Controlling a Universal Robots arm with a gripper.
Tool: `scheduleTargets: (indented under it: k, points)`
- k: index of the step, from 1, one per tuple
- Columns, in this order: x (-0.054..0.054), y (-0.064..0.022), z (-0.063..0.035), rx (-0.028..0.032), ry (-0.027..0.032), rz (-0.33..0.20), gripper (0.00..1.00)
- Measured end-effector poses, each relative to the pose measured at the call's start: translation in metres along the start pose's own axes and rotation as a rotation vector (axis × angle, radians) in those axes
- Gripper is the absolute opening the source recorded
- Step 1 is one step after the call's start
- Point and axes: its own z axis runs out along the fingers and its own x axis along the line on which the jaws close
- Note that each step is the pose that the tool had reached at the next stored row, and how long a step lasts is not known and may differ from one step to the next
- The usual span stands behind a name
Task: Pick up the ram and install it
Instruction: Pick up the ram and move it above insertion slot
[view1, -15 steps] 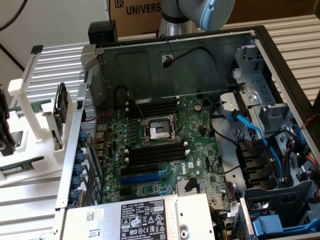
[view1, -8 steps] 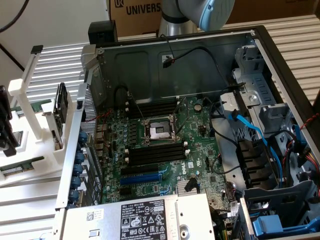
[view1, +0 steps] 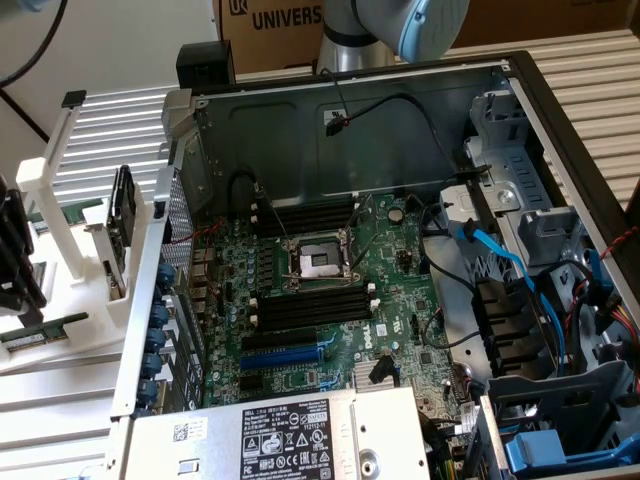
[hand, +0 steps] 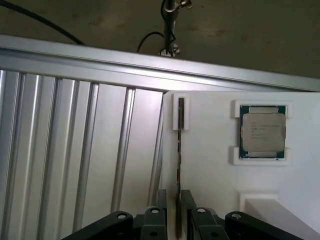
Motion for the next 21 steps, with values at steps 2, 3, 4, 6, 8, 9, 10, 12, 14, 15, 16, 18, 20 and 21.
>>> scheduleTargets:
  k: [2,3,4,6,8,9,10,12,14,15,16,18,20,21]
  points:
    - [0.0,0.0008,0.0029,0.0059,0.0006,0.0,0.26]
    - [0.0,0.0011,0.0043,0.0084,0.0008,0.0,0.26]
    - [0.0,0.0017,0.0078,0.0153,0.0018,0.0,0.26]
    - [-0.001,0.0023,0.0114,0.0236,0.0028,0.0,0.26]
    - [-0.001,0.0027,0.0127,0.0275,0.0033,0.0,0.26]
    - [-0.002,0.0029,0.0132,0.0292,0.0034,0.0,0.26]
    - [-0.002,0.0033,0.0137,0.0318,0.0035,0.0,0.26]
    - [-0.002,0.004,0.0146,0.0368,0.0034,0.0,0.26]
    - [-0.003,0.0047,0.0156,0.0417,0.0034,0.0,0.26]
    - [-0.003,0.0049,0.0159,0.0433,0.0032,0.0,0.26]
    - [-0.003,0.0054,0.0161,0.0444,0.0027,0.0,0.26]
    - [-0.004,0.0072,0.0167,0.0468,-0.0008,0.001,0.26]
    - [-0.004,0.0082,0.0173,0.0478,-0.0036,0.001,0.26]
    - [-0.004,0.0086,0.0174,0.0479,-0.0053,0.001,0.26]
